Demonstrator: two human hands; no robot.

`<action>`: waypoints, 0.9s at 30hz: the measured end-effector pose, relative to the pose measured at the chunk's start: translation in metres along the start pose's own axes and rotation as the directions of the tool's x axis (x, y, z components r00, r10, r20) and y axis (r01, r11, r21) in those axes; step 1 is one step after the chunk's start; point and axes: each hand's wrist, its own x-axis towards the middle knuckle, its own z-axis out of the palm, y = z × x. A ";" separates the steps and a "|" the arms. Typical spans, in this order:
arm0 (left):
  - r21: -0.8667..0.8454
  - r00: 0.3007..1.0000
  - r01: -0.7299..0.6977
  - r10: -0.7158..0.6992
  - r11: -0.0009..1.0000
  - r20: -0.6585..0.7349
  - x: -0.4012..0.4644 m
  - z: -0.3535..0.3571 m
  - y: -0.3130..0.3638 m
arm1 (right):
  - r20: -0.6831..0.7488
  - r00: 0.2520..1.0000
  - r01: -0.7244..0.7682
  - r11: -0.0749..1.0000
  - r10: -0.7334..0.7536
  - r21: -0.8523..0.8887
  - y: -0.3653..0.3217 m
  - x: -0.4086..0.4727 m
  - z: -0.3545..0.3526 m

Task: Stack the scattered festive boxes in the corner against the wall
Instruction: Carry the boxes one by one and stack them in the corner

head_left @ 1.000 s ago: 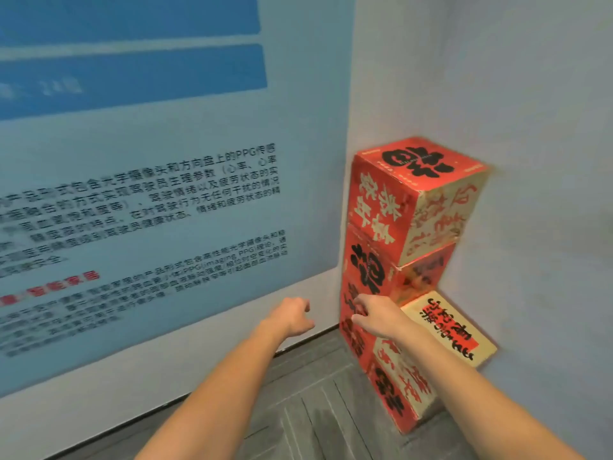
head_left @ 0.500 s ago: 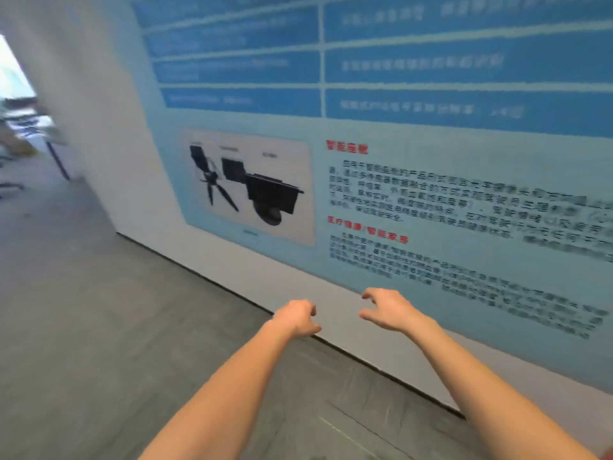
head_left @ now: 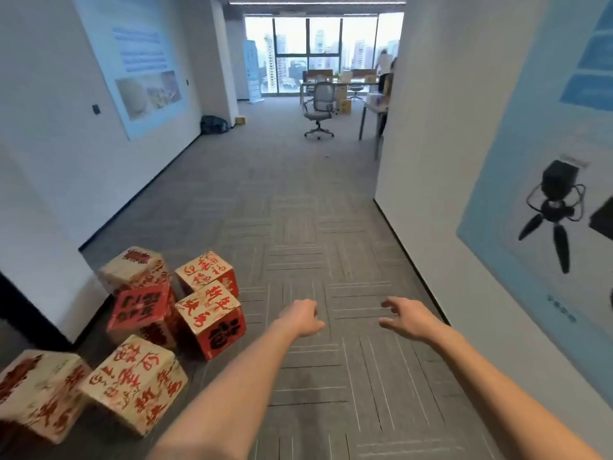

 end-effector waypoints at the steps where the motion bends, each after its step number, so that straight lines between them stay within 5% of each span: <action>1: -0.043 0.999 0.043 -0.044 0.998 -0.015 0.012 -0.012 -0.024 | 0.022 0.999 0.038 0.999 -0.038 0.011 -0.020 0.029 -0.001; 7: -0.185 0.961 0.260 -0.272 0.948 -0.042 0.067 -0.056 -0.119 | 0.158 0.962 0.221 0.975 -0.221 0.021 -0.098 0.168 0.001; 15: -0.321 0.837 0.487 -0.539 0.812 -0.095 0.144 -0.088 -0.160 | 0.273 0.864 0.428 0.903 -0.423 0.042 -0.154 0.337 -0.011; 27: -0.491 0.671 0.641 -0.741 0.589 -0.012 0.215 -0.105 -0.245 | 0.490 0.730 0.573 0.817 -0.477 -0.058 -0.243 0.495 0.050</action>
